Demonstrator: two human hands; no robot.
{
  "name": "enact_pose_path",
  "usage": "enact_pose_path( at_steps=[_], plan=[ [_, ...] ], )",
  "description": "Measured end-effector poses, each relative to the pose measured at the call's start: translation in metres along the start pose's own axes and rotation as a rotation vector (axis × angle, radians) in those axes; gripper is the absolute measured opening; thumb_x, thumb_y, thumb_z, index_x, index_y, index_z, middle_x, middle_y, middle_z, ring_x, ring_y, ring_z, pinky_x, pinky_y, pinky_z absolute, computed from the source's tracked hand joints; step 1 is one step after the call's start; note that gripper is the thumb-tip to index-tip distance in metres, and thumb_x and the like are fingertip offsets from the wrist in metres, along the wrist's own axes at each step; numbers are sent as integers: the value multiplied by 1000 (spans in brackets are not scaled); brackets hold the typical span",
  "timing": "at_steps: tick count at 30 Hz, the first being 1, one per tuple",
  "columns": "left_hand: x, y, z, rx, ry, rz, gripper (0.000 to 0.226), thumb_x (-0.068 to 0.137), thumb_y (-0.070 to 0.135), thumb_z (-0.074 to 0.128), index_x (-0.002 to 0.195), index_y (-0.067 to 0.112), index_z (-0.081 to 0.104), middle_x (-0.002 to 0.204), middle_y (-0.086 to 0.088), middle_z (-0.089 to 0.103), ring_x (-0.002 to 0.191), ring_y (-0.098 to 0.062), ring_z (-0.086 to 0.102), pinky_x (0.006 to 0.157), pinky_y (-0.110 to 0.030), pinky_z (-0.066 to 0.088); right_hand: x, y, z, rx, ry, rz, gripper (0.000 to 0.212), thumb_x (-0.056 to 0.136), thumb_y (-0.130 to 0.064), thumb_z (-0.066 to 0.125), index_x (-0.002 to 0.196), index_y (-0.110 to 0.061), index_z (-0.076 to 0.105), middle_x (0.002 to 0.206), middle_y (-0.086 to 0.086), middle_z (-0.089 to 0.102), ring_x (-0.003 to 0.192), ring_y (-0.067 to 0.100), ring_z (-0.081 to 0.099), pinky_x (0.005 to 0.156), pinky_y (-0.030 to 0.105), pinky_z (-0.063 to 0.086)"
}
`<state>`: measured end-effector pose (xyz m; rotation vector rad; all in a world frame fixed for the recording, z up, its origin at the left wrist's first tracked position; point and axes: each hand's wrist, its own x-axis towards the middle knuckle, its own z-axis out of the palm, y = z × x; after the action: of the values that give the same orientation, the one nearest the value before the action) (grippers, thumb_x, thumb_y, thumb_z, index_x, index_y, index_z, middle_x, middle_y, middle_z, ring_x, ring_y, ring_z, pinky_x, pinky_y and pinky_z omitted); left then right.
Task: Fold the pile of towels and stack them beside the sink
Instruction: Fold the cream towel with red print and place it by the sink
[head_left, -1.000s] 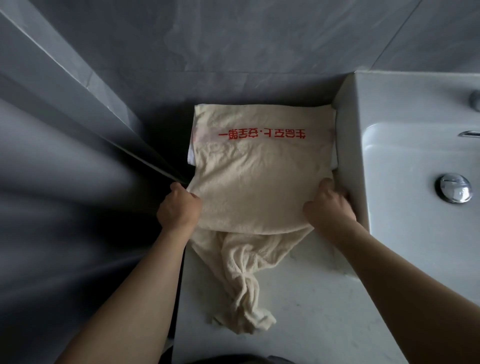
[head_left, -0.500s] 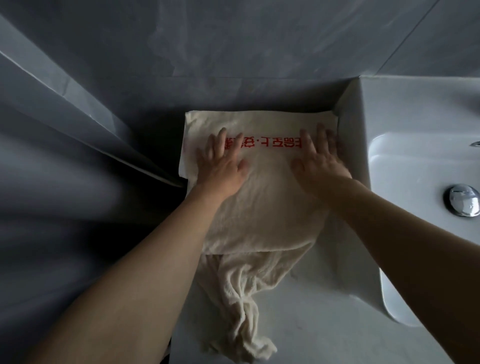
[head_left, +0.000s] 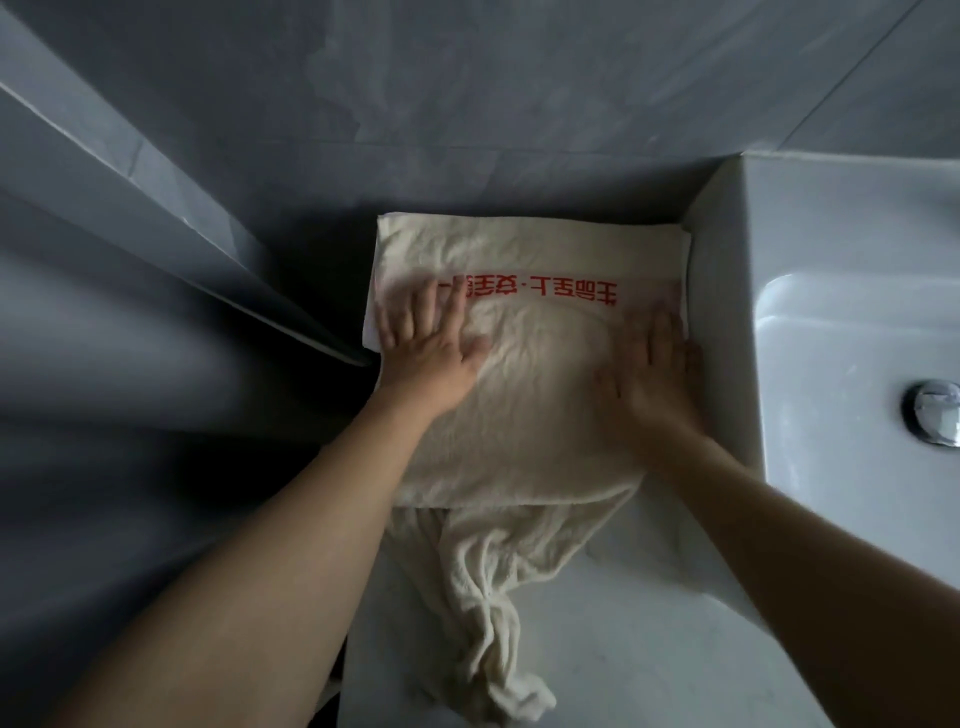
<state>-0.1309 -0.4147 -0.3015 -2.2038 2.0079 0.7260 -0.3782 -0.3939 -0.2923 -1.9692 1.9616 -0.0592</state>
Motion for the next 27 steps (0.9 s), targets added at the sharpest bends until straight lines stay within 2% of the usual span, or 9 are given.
enact_pose_path(
  at_steps=[4,7,9,13,15,17,22,25,27],
  plan=[
    [-89,-3,13,-282,321,-287,76,82,34,67,149,20,33,151,-15,32,136,-38,31,112,-50,25,-93,-22,10,515,130,361,73,84,-24,55,149,-24,21,154,3,16,138,25,22,115,41,22],
    [-146,-10,34,-540,292,-694,66,77,29,73,134,11,45,141,-20,40,129,-42,38,106,-47,33,-128,-32,21,735,129,809,73,82,-20,62,147,-19,27,150,11,22,138,30,24,115,43,22],
    [-172,-13,46,-583,204,-826,65,78,32,74,132,8,46,143,-22,40,130,-44,38,104,-47,34,-135,-36,23,885,55,856,68,80,-21,66,141,-16,36,140,14,39,127,31,40,109,44,34],
    [-193,-13,58,-597,157,-783,37,84,31,67,109,5,59,119,-18,54,108,-41,54,89,-42,42,-128,-45,17,1243,-166,806,24,82,-7,64,105,-10,58,98,13,61,83,25,58,75,34,48],
    [-194,-6,57,-757,169,-680,13,87,24,63,85,12,58,93,-10,55,77,-27,54,66,-35,41,-125,-45,12,1238,-281,808,5,85,-10,66,87,-10,61,83,11,58,66,21,53,59,27,45],
    [-196,-4,54,-1027,214,-628,12,89,18,57,79,13,53,79,-5,53,65,-20,48,54,-31,36,-125,-36,10,1331,-252,842,6,87,-13,65,89,-12,60,82,7,64,65,18,60,53,24,48],
    [-199,-34,50,-1241,455,-818,26,92,10,50,115,-2,52,110,-23,59,92,-27,57,77,-37,49,-139,-9,9,1581,-181,859,35,90,-10,60,123,-1,54,108,19,65,93,30,65,73,38,57],
    [-219,-39,62,-1072,276,-875,49,92,19,59,134,3,41,121,-14,54,109,-33,57,96,-44,50,-156,-8,13,1609,-281,857,32,90,-6,59,121,-3,57,102,15,66,87,27,65,68,36,55],
    [-238,-33,73,-884,103,-836,53,88,29,64,131,1,51,122,-15,62,109,-34,61,95,-46,52,-170,-11,18,1454,-396,825,29,88,-9,64,116,-8,57,96,11,65,79,23,64,65,34,53]
  ],
)
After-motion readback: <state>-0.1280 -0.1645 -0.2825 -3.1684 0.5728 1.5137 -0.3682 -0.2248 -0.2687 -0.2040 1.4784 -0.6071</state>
